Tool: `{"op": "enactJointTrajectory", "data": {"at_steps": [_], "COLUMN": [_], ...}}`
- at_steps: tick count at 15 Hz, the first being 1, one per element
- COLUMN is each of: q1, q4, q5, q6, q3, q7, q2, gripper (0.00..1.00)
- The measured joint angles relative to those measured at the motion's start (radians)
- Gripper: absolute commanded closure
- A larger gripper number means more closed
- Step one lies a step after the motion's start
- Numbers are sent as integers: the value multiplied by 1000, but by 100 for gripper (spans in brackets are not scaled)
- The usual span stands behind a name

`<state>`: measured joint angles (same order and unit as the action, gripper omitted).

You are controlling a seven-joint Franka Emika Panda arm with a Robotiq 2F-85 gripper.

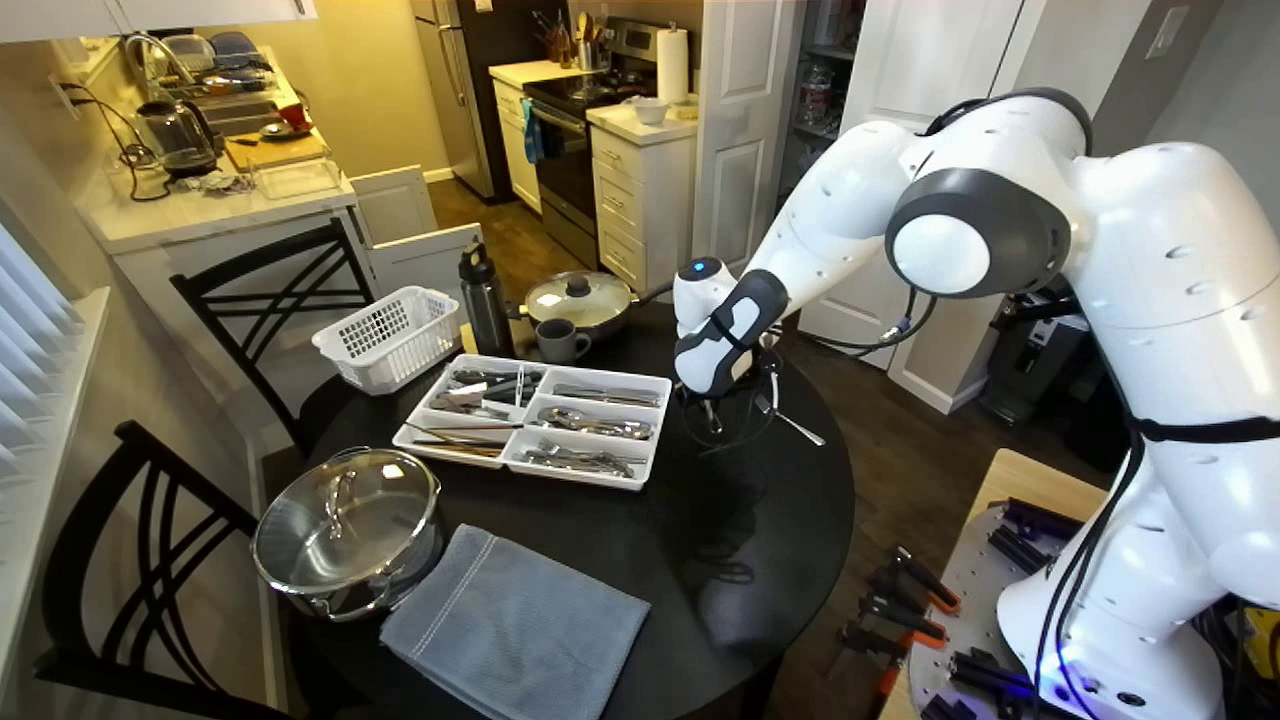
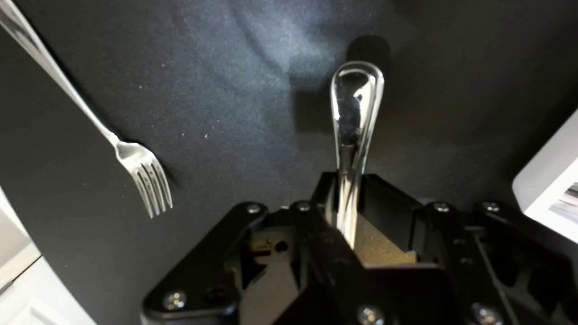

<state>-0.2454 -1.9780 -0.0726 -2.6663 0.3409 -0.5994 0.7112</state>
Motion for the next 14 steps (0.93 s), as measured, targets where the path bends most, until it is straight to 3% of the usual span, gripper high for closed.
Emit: {"op": "enactJointTrajectory", "data": {"at_steps": [3, 7, 11, 14], "q1": [-86, -144, -157, -137], "q4": [-37, -19, 43, 78], "q5": [135, 324, 451, 502], "q6": [0, 13, 53, 57], "q3": [50, 53, 23, -4], "q7": [-18, -13, 19, 115], "q2": [-59, -96, -97, -96], "gripper": [94, 94, 94, 94]}}
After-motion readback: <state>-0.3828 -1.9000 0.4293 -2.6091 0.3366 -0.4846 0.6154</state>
